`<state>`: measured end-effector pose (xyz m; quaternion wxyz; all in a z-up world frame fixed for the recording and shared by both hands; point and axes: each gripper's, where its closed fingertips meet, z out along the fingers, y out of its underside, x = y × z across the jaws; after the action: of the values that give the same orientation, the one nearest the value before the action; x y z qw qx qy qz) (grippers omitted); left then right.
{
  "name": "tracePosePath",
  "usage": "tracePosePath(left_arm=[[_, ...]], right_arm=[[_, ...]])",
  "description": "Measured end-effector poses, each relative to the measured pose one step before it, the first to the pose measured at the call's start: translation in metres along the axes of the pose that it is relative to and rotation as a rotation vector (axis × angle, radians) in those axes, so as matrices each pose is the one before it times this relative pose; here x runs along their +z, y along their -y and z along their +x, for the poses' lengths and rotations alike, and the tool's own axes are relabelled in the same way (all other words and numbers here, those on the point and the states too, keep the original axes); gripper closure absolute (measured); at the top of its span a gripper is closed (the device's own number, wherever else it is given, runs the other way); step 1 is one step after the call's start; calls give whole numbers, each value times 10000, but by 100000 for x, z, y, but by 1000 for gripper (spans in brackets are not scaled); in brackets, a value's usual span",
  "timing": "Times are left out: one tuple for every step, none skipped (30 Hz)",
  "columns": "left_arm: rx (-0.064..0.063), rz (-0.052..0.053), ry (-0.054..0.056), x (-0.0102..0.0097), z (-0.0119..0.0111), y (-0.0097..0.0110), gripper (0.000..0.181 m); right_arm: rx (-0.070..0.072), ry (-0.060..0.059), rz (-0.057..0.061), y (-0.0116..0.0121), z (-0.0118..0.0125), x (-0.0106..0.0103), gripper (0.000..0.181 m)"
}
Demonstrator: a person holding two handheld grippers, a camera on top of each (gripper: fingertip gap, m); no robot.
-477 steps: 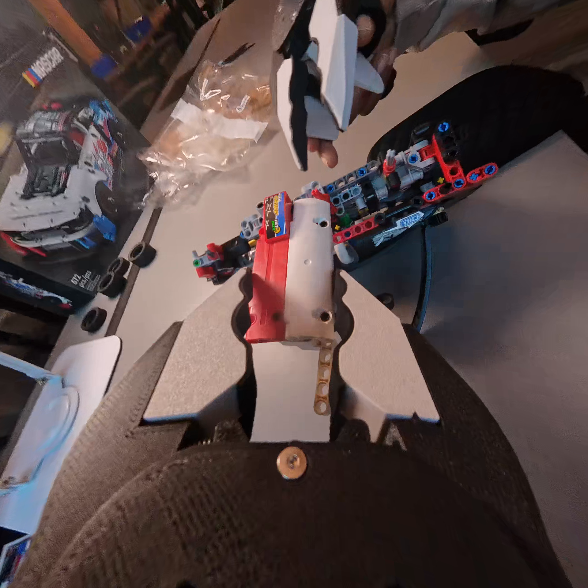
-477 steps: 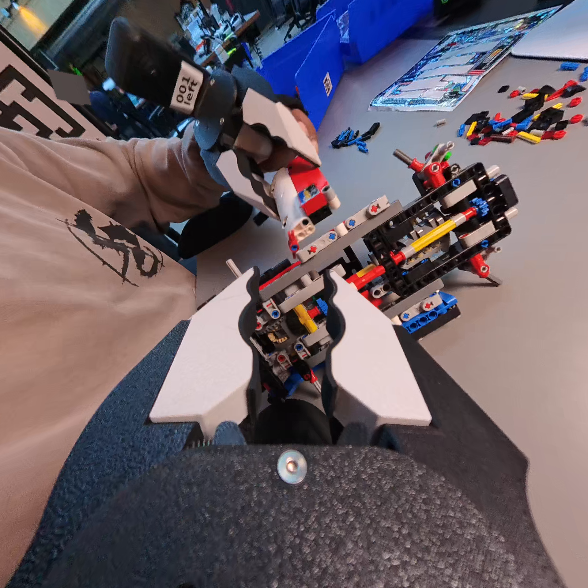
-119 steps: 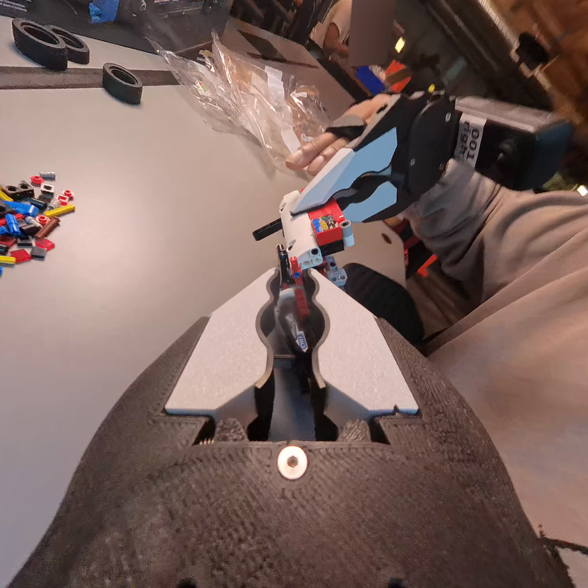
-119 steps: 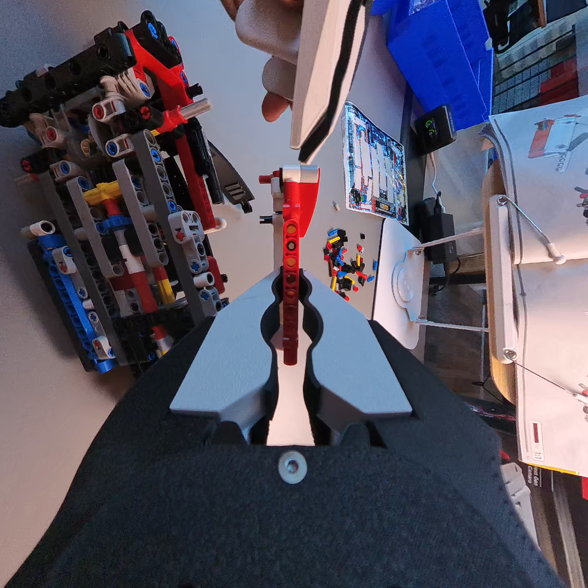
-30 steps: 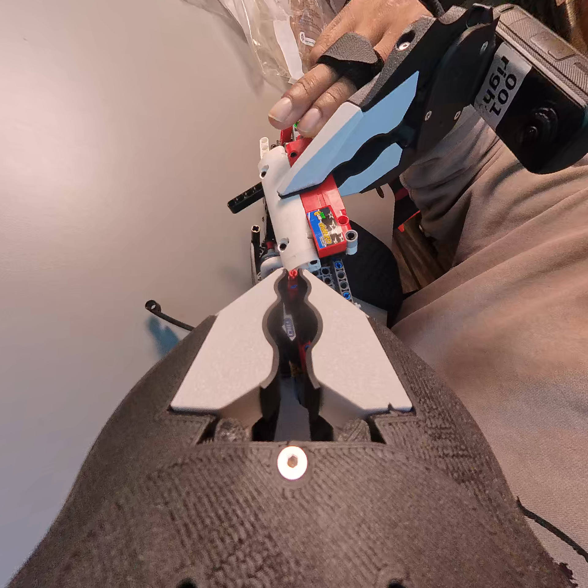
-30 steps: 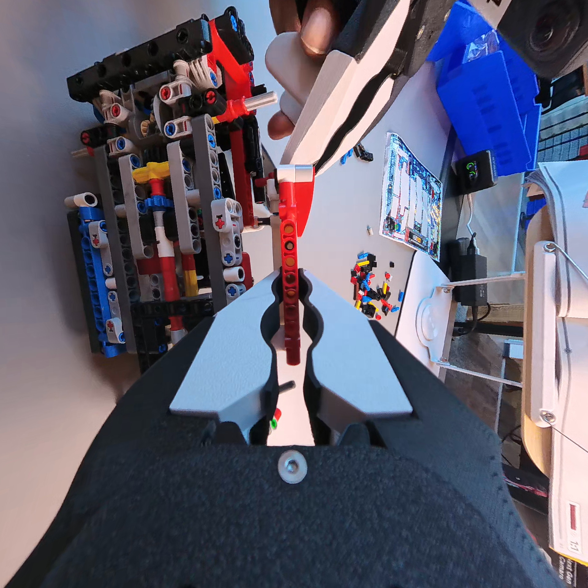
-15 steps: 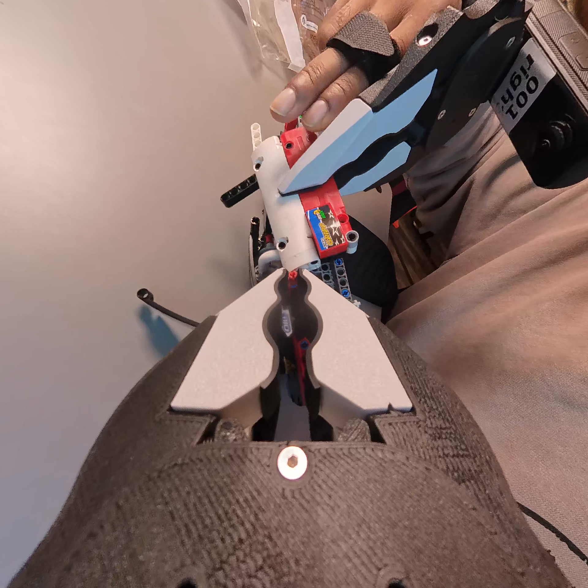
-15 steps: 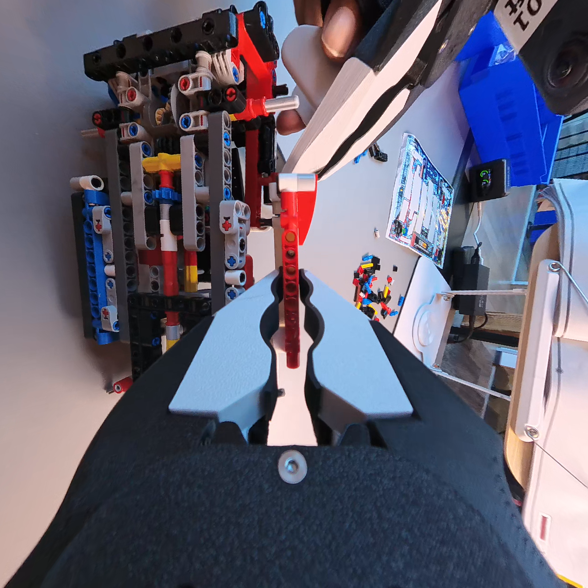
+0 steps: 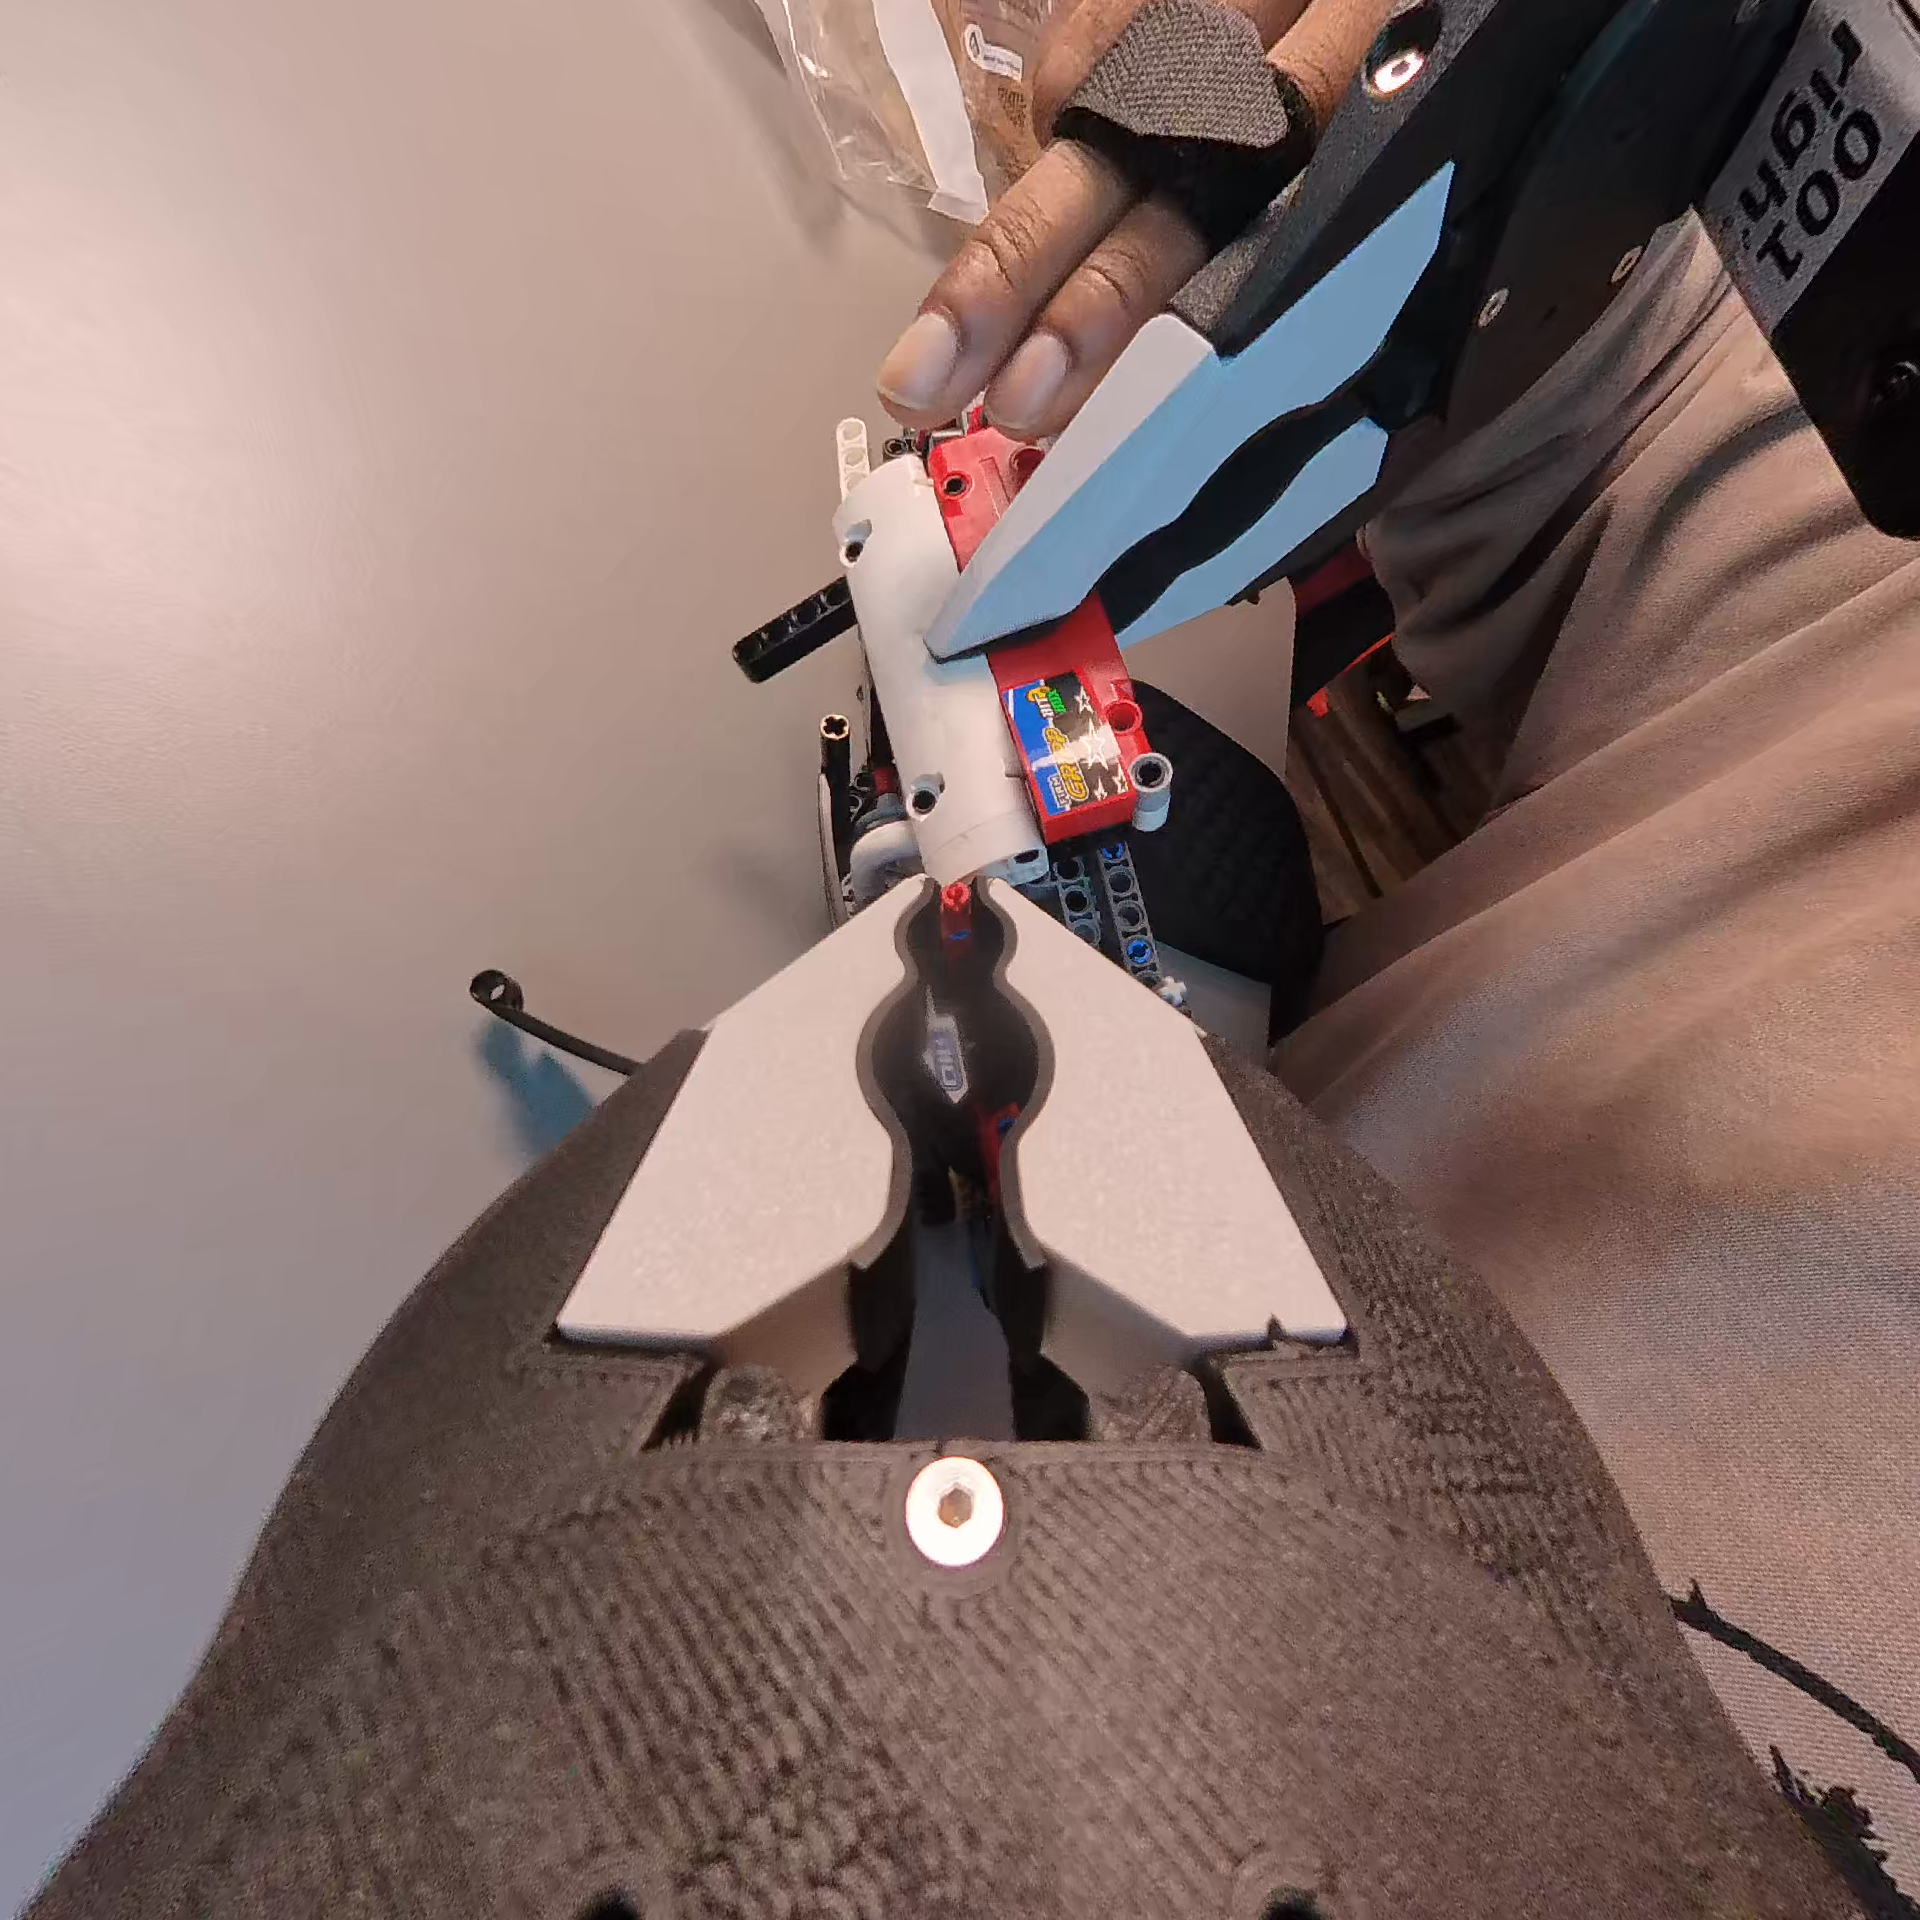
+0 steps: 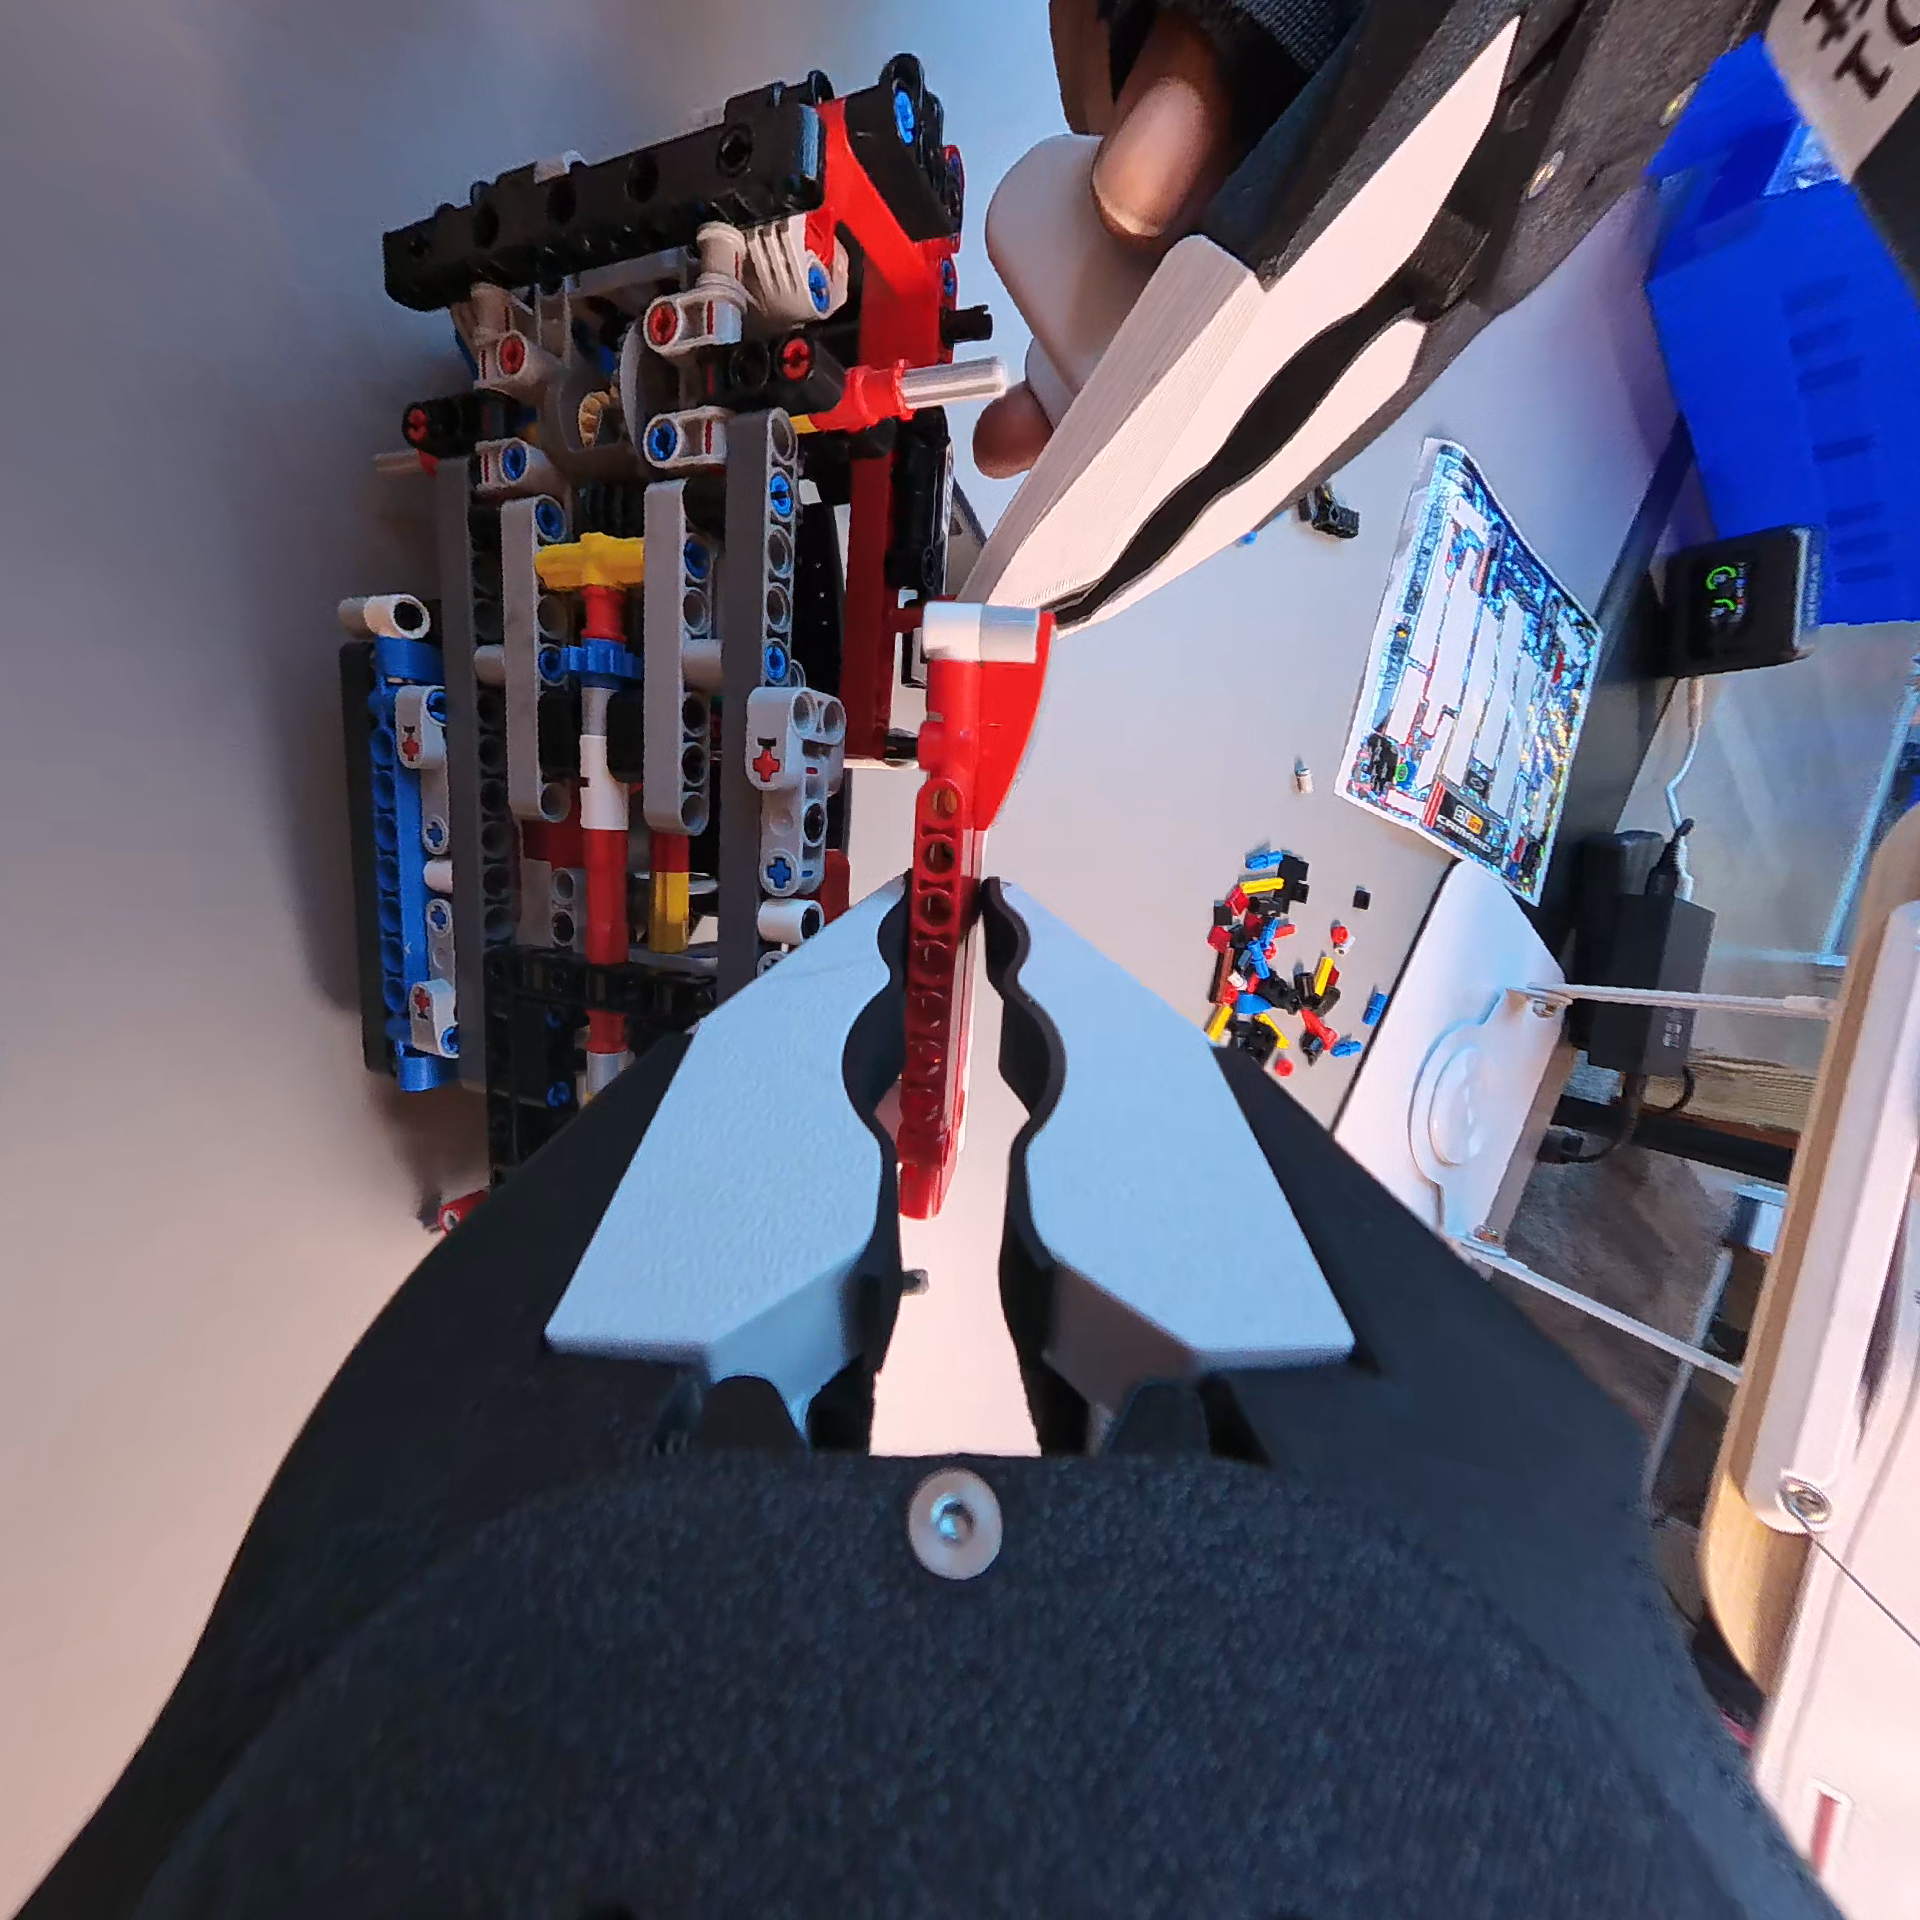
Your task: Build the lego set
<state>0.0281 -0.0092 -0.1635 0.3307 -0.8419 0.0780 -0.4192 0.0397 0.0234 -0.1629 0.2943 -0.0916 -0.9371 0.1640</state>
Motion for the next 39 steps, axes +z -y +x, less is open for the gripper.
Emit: tracePosePath(left_arm=[[-95,38,-68,6,13,-13,178],[-105,42,-55,2,-22,0,178],[-72,28,-41,-15,-22,-5,178],[-22,13,-22,-25,-15,-4,178],[11,13,5,-6,-2,-5,178],[19,20,12,-7,3,-7,178],[24,16,7,-11,23,-15,178],[22,4,-6,-39,38,-23,178],[13,-1,4,-30,13,-34,178],[8,-2,-13,-11,45,-45,178],[13,-6,-2,23,30,-46,178],[38,3,16,21,1,-22,178],[55,2,27,32,-4,-6,178],[87,-3,30,36,-6,-3,178],[96,1,44,25,-16,-4,178],[69,-6,29,16,13,-5,178],[79,-1,24,-6,28,2,178],[115,5,47,0,28,3,178],[169,-21,62,0,23,-39,178],[182,-9,79,-1,32,-1,178],[167,-12,70,7,28,2,178],[143,-13,38,11,66,-2,178],[119,-16,11,14,69,-15,178],[93,-13,6,17,17,-18,178],[95,1,9,1,8,-10,178],[103,-6,1,-4,-16,-11,178],[98,-22,4,-23,-5,-18,178],[135,-29,11,-1,3,-15,178],[168,-29,43,-8,-13,-12,178],[164,-35,62,-8,-15,-5,177],[110,-55,41,-15,1,-17,177],[44,-54,33,-15,0,-17,177],[2,-40,30,-8,-8,-13,177],[-10,-21,28,15,-5,0,178],[-10,-10,32,20,-23,7,178],[-25,-33,48,20,-38,-25,177],[12,-14,26,-8,-4,10,178],[-13,-13,2,-5,30,11,178],[8,-3,-14,2,38,-3,178]], right_arm=[[123,129,61,40,-34,-19,173],[125,109,53,5,-1,3,173],[83,85,61,7,18,36,173],[14,34,53,10,42,27,173],[-26,15,9,8,42,31,174],[-50,-4,-43,-24,28,19,174],[-68,-8,-41,33,14,-12,174],[-48,-18,-11,89,18,-34,174],[-29,-1,-3,96,-31,-26,176],[-40,-47,-20,60,25,-15,176],[-63,-34,-26,22,6,-7,176],[-54,-8,-57,-34,-40,14,176],[-51,2,-72,-50,-44,38,176],[-72,-5,-66,-50,-24,34,176],[-67,-6,-83,-61,-33,47,176],[-58,3,-61,-31,-40,45,176],[-32,13,-40,-4,-33,20,175],[18,27,-23,2,-19,5,174],[56,21,10,38,12,-7,174],[77,45,43,73,4,-27,173],[108,68,113,149,-11,-52,173],[158,110,171,216,-53,-91,172],[183,126,130,126,-43,-85,171],[180,117,119,90,-42,-54,171],[170,104,124,87,-14,-35,170],[172,105,119,90,-5,-45,170],[182,109,93,76,-10,-42,169],[181,119,92,107,-30,-61,169],[177,122,56,58,-31,-52,168],[180,77,41,58,36,-40,168],[193,93,64,102,-8,-28,167],[180,71,40,74,-46,10,167],[129,36,-8,-43,8,32,166],[78,20,-77,-182,65,28,166],[75,27,-68,-181,71,-6,166],[110,57,34,-8,15,-36,166],[124,93,87,113,-56,-113,166],[90,76,59,133,-77,-144,167],[47,61,5,52,-119,-67,168]])
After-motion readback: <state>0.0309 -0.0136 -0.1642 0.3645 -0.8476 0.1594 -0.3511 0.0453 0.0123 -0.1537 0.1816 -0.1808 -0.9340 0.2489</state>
